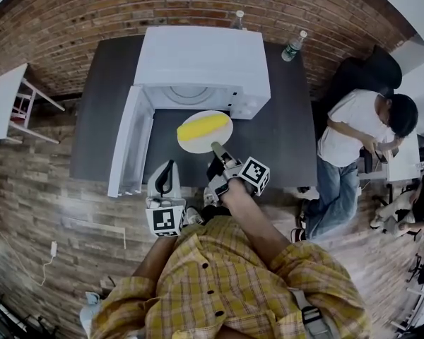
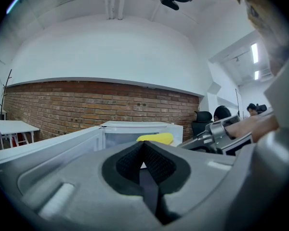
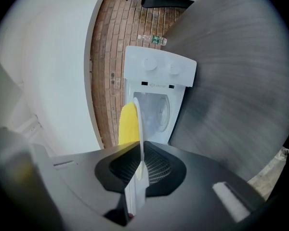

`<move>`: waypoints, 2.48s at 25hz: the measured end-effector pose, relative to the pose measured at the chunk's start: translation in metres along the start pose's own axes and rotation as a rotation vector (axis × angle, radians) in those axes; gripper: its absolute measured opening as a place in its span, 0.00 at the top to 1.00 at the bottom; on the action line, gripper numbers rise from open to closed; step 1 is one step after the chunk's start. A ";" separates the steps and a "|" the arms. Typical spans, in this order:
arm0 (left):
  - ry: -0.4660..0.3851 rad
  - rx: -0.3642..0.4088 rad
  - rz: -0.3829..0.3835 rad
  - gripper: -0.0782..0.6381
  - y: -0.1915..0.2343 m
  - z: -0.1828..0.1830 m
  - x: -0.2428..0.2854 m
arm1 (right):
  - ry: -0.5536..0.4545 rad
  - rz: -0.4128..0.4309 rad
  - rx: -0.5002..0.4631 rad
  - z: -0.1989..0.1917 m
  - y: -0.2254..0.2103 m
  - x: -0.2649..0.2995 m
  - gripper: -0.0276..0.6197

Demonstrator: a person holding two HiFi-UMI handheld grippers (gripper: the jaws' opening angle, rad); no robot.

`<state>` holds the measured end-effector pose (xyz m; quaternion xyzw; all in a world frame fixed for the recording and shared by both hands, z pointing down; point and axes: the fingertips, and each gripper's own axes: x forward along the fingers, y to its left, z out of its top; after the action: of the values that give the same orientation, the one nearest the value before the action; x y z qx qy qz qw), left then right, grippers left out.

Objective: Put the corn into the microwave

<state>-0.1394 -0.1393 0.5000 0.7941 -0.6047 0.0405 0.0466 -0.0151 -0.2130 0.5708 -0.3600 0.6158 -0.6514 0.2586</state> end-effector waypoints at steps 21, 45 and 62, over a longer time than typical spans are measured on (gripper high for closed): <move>0.025 -0.018 0.036 0.90 0.018 -0.008 0.036 | -0.005 -0.035 -0.015 0.031 -0.043 0.070 0.91; 0.040 -0.011 0.023 0.90 0.017 -0.011 0.069 | -0.035 -0.102 0.011 0.064 -0.089 0.132 0.90; 0.052 -0.025 0.017 0.90 0.017 -0.011 0.070 | -0.073 -0.156 0.085 0.073 -0.107 0.152 0.90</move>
<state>-0.1374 -0.2094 0.5195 0.7869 -0.6104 0.0540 0.0719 -0.0388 -0.3647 0.6977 -0.4189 0.5478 -0.6817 0.2443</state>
